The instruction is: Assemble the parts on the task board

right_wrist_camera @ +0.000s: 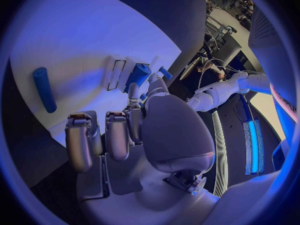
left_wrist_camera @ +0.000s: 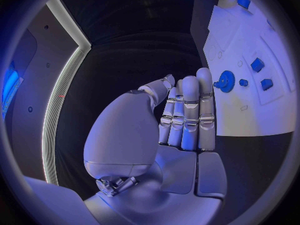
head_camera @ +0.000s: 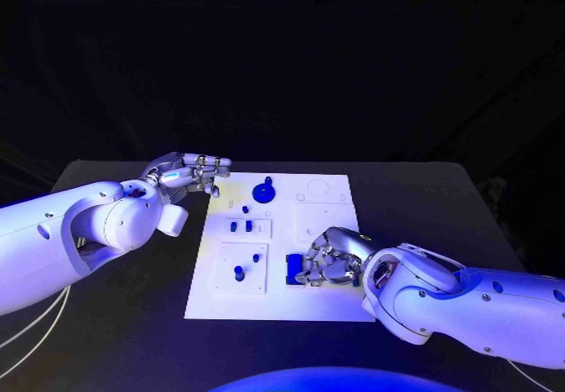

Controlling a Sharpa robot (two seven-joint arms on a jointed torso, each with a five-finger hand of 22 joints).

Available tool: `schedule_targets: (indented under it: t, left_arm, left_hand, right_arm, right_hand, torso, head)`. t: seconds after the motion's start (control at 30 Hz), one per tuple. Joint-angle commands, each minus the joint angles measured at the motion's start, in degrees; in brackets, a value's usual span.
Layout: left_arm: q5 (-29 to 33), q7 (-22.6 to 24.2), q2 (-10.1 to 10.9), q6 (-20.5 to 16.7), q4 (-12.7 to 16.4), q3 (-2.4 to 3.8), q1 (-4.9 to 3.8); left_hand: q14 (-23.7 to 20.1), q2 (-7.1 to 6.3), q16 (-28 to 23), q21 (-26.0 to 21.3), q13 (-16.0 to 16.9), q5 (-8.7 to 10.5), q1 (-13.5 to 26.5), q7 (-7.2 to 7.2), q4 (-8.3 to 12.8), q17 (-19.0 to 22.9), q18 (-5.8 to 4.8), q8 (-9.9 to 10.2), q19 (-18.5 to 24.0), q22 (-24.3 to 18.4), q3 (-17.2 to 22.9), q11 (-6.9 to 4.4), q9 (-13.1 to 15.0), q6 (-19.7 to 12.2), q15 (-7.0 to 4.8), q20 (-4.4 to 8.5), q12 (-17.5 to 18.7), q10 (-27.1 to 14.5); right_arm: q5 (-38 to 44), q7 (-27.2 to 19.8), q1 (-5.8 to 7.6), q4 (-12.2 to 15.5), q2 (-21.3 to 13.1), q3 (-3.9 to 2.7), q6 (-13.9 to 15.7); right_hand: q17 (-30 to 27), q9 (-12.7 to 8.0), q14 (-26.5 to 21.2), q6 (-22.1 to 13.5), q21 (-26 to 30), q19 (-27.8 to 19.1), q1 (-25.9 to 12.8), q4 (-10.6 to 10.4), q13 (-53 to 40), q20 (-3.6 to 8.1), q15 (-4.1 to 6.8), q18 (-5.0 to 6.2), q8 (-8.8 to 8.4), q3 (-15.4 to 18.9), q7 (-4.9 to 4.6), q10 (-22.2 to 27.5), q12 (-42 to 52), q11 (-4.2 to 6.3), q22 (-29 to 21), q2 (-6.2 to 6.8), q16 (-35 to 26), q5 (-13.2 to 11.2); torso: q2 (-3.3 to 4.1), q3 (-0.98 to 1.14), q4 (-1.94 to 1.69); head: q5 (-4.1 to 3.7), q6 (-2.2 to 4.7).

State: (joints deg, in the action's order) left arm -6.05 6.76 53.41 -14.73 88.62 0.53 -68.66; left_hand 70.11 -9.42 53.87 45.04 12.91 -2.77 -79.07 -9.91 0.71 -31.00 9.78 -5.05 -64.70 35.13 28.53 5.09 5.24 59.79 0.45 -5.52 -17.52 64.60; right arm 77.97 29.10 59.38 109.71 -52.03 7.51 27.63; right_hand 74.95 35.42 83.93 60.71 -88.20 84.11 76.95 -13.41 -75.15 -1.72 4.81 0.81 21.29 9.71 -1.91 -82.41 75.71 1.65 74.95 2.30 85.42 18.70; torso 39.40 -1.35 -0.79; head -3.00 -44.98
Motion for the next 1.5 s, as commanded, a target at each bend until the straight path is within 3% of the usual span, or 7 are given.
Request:
schedule_targets:
  t: [0.03,0.3,0.47,0.73,1.03,1.27,1.5]
  left_arm:
    - [0.4,0.4,-0.1,0.6,0.1,0.03,-0.04]
    - [0.4,0.4,0.0,0.7,0.1,0.03,-0.04]
    - [0.4,0.3,0.0,0.7,0.1,0.02,-0.04]
    - [0.4,0.3,0.1,0.7,0.2,0.02,-0.04]
    - [0.4,0.2,0.2,0.7,0.2,0.02,-0.04]
    - [0.4,0.1,0.4,0.7,0.1,-0.01,-0.04]
    - [0.4,0.1,0.5,0.7,0.2,-0.02,-0.04]
  left_hand:
    - [-0.3,0.49,-0.2,-0.3,0.1,-0.17,-0.1,-0.04,0.0,0.1,0.79,-0.1,-0.5,-0.1,-0.2,0.14,-0.1,-0.3,0.11,0.04,-0.4,-0.4]
    - [-0.3,0.49,-0.2,-0.3,0.1,-0.17,-0.1,-0.04,0.0,0.1,0.79,-0.1,-0.5,-0.1,-0.2,0.14,-0.1,-0.3,0.11,0.04,-0.4,-0.4]
    - [-0.3,0.49,-0.2,-0.3,0.1,-0.17,-0.1,-0.04,0.0,0.1,0.79,-0.1,-0.5,-0.1,-0.2,0.14,-0.1,-0.3,0.11,0.04,-0.4,-0.4]
    - [-0.3,0.59,-0.2,-0.3,0.1,-0.18,0.0,-0.05,0.0,0.1,0.79,-0.1,-0.5,-0.1,-0.2,0.16,-0.1,-0.3,0.13,0.03,-0.5,-0.5]
    - [-0.3,0.59,-0.2,-0.3,0.1,-0.18,0.0,-0.05,0.0,0.1,0.79,-0.1,-0.5,-0.1,-0.2,0.16,-0.1,-0.3,0.13,0.03,-0.5,-0.5]
    - [-0.3,0.59,-0.2,-0.3,0.1,-0.18,0.0,-0.05,0.0,0.1,0.79,-0.1,-0.5,-0.1,-0.2,0.16,-0.1,-0.3,0.13,0.03,-0.5,-0.5]
    - [-0.3,0.59,-0.2,-0.3,0.1,-0.18,0.0,-0.05,0.0,0.1,0.79,-0.1,-0.5,-0.1,-0.2,0.16,-0.1,-0.3,0.13,0.03,-0.5,-0.5]
  right_arm:
    - [1.6,0.3,-0.14,-0.2,0.4,0.02,-1.8]
    - [3.0,1.3,-0.32,-0.7,0.8,0.03,-2.0]
    - [4.3,2.2,-0.37,-1.0,1.0,0.03,-1.0]
    - [5.1,2.9,-0.39,-1.2,1.1,0.02,1.4]
    - [3.3,1.3,-0.13,0.8,-2.0,-0.05,2.0]
    - [2.1,-0.2,1.1,2.9,-8.5,-0.08,-1.0]
    - [7.1,2.0,1.36,4.0,-13.0,-0.03,-2.8]
  right_hand:
    - [6.7,0.1,4.4,0.5,-0.3,5.3,1.0,0.6,-4.1,0.34,0.4,-0.49,0.3,0.0,-0.08,-0.7,0.5,0.28,14.6,0.0,0.0,-0.3]
    - [6.8,0.4,4.4,1.2,-0.7,5.4,2.7,1.6,-5.3,0.57,0.66,-0.56,0.87,0.2,0.3,-1.5,2.0,0.6,14.7,-0.21,0.1,-2.2]
    - [7.3,1.3,4.5,2.3,-1.4,5.7,3.9,2.3,-7.8,0.98,1.15,-0.72,2.28,-0.2,1.04,-3.2,5.2,1.23,14.9,-1.11,0.4,-5.0]
    - [7.6,1.7,4.6,2.5,-1.8,5.9,3.5,2.0,-8.6,1.22,1.38,-0.81,3.06,-0.4,1.31,-3.8,6.3,1.48,15.1,-1.89,0.5,-5.4]
    - [6.8,2.1,4.4,0.6,-0.2,5.2,1.1,0.5,-6.3,1.19,1.15,-0.46,3.22,0.8,0.72,-2.0,3.0,1.05,14.6,-0.89,0.0,-4.9]
    - [6.1,-1.5,4.2,-4.5,1.0,4.7,1.7,-0.4,-2.4,-0.26,-0.81,-0.21,-2.83,0.4,-2.26,1.0,-2.3,-1.39,14.2,-1.64,-0.4,-2.4]
    - [6.4,-3.9,4.3,-2.1,0.2,5.0,1.1,-1.7,-3.2,-0.84,-1.01,-0.37,-5.22,0.4,-2.21,0.0,-1.3,-1.43,14.5,-2.61,-0.3,-1.6]
  torso:
    - [0.01,0.02,-0.06]
    - [-0.05,0.02,0.01]
    - [-0.01,0.06,-0.03]
    - [0.02,0.02,-0.05]
    - [-0.03,0.03,-0.01]
    - [-0.11,-0.02,0.17]
    - [-0.07,0.06,0.42]
  head:
    - [0.0,-0.14]
    - [0.24,-0.32]
    - [0.32,-0.31]
    - [0.4,-0.36]
    - [0.34,-0.37]
    - [-0.73,-0.31]
    - [-1.28,0.06]
